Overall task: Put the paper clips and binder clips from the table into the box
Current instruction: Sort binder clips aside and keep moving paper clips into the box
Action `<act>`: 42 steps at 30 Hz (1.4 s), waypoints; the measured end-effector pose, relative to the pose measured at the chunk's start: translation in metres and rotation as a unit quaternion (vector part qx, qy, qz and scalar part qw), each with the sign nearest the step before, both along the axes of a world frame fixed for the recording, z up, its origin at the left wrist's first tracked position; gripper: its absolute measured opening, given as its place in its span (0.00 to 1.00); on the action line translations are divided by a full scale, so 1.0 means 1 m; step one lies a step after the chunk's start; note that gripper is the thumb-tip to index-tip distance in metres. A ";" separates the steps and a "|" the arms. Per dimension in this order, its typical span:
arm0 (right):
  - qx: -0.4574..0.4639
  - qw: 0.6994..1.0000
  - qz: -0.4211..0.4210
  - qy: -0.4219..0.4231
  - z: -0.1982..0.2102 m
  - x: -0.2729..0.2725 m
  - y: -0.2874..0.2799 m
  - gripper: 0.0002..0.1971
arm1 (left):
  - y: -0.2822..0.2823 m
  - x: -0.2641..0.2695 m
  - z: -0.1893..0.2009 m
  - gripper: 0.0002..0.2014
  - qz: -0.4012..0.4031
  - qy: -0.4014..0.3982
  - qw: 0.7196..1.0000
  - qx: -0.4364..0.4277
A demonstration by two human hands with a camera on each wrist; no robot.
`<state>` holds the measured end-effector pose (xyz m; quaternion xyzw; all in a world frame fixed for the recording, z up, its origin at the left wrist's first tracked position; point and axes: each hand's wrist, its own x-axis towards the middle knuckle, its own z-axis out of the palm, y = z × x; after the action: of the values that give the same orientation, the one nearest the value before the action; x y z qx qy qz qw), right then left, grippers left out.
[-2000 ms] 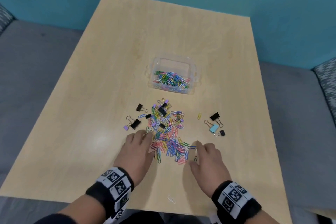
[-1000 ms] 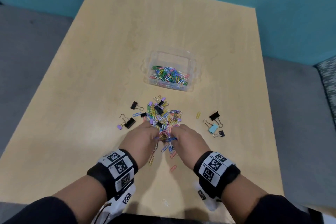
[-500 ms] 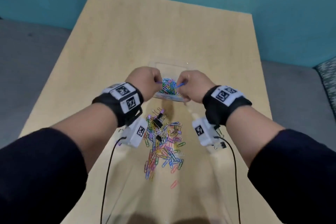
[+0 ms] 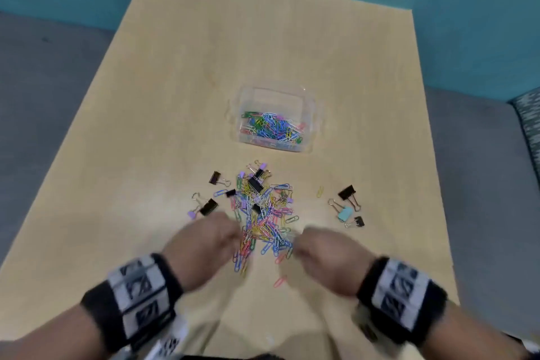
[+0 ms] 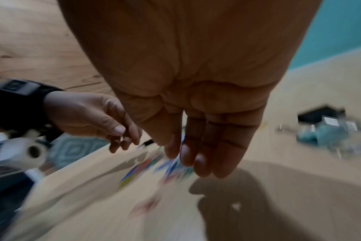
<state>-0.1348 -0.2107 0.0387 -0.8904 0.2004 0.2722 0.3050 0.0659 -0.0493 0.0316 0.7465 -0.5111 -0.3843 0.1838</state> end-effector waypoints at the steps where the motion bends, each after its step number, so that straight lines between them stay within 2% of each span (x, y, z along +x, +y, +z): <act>1: 0.034 0.999 0.033 0.014 -0.003 -0.014 0.019 0.12 | 0.018 -0.013 -0.007 0.14 -0.025 0.027 0.999 0.025; 2: 0.060 0.997 0.056 0.013 -0.007 -0.023 0.035 0.12 | 0.029 -0.026 -0.012 0.11 -0.043 0.046 0.997 0.045; 4: 0.067 0.995 0.070 -0.018 -0.019 -0.027 0.058 0.15 | 0.040 -0.045 -0.026 0.07 -0.044 0.039 0.998 0.029; 7: 0.008 0.994 0.032 -0.100 -0.034 -0.009 0.068 0.11 | 0.028 -0.058 -0.041 0.07 0.003 -0.015 0.999 -0.034; 9: -0.023 0.989 0.019 -0.147 -0.037 0.003 0.069 0.07 | 0.018 -0.059 -0.043 0.05 0.034 -0.054 0.997 -0.044; 11: -0.055 0.985 -0.031 -0.162 -0.036 0.003 0.068 0.05 | 0.016 -0.055 -0.042 0.03 0.084 -0.080 0.993 -0.028; 13: -0.078 0.976 -0.138 -0.152 -0.034 -0.008 0.065 0.09 | 0.023 -0.052 -0.041 0.14 0.112 -0.092 0.989 0.002; 15: -0.084 0.964 -0.232 -0.099 -0.036 -0.021 0.064 0.23 | 0.029 -0.054 -0.039 0.27 0.100 -0.102 0.990 0.013; 17: -0.091 0.960 -0.253 -0.073 -0.040 -0.023 0.065 0.35 | 0.028 -0.057 -0.040 0.33 0.066 -0.120 0.991 0.004; 20: -0.103 0.956 -0.251 -0.109 -0.048 -0.003 0.068 0.39 | 0.010 -0.061 -0.042 0.35 0.051 -0.130 0.990 -0.010; 26: -0.131 0.960 -0.214 -0.126 -0.051 0.038 0.059 0.25 | -0.026 -0.058 -0.041 0.29 0.049 -0.156 0.986 -0.023; 31: -0.152 0.969 -0.150 -0.128 -0.051 0.034 0.052 0.15 | -0.022 -0.049 -0.047 0.18 -0.003 -0.202 0.979 -0.027; 35: -0.152 0.972 -0.121 -0.133 -0.048 0.029 0.053 0.10 | -0.017 -0.049 -0.045 0.17 -0.024 -0.201 0.979 -0.029; 39: -0.152 0.974 -0.109 -0.130 -0.048 0.028 0.054 0.10 | -0.014 -0.047 -0.043 0.14 -0.039 -0.210 0.976 -0.034; 42: -0.144 0.978 -0.105 -0.110 -0.046 0.030 0.054 0.13 | -0.012 -0.045 -0.040 0.15 -0.053 -0.216 0.975 -0.025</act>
<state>-0.1052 -0.1570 -0.0068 -0.9234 0.2956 0.1072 0.2203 0.0209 -0.0612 -0.0087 0.7788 -0.5870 -0.2107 0.0670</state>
